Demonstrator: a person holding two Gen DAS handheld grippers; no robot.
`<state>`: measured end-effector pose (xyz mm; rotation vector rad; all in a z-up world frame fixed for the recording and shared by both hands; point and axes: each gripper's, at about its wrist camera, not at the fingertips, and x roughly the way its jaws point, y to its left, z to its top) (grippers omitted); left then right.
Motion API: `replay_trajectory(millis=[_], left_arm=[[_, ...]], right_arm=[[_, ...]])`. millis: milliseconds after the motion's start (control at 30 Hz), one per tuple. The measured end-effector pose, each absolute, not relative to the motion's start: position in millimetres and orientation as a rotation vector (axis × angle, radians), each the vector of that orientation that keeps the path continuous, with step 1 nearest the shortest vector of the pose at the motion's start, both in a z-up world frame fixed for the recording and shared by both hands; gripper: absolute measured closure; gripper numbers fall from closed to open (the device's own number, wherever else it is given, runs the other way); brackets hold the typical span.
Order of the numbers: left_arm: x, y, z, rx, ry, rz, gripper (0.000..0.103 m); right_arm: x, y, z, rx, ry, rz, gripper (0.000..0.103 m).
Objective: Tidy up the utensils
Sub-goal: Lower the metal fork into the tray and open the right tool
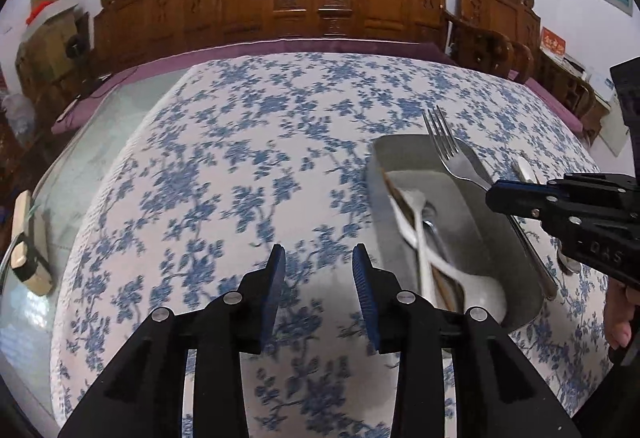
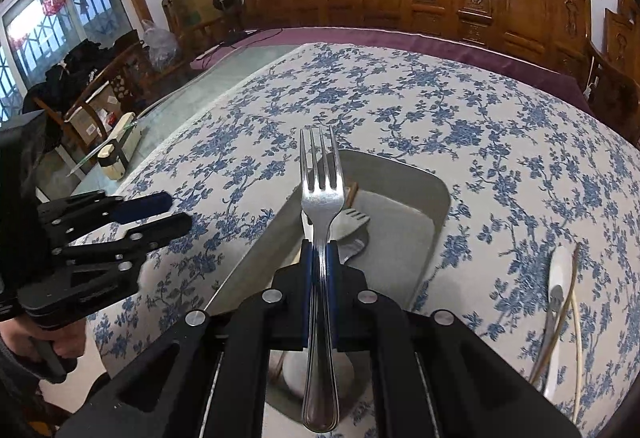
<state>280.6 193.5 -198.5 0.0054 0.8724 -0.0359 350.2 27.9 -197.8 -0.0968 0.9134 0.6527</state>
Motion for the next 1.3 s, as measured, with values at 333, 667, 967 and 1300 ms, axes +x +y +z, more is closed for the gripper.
replay_trajectory(millis=[333,667,967,1300], left_arm=[[271.0,205.9,-189.3,-0.018,0.844,-0.046,0.07],[263.4,209.4,-184.8,-0.023,0.836,-0.082,0.07],[248.3,212.2,-175.9,-0.024,0.824,-0.074,0.07],[235.0,178.2,-143.6,0.008,0.788,-0.075,0.07]], right_arm=[[362.2,38.8,-218.7,-0.101,0.935,0.594,0.095],[374.8,39.9,-236.3,-0.106,0.948,0.546,0.094],[362.6,29.6,-228.0,-0.13,0.916,0.554,0.093],[321.0,-15.4,-187.5,-0.157,0.831,0.584,0.093]])
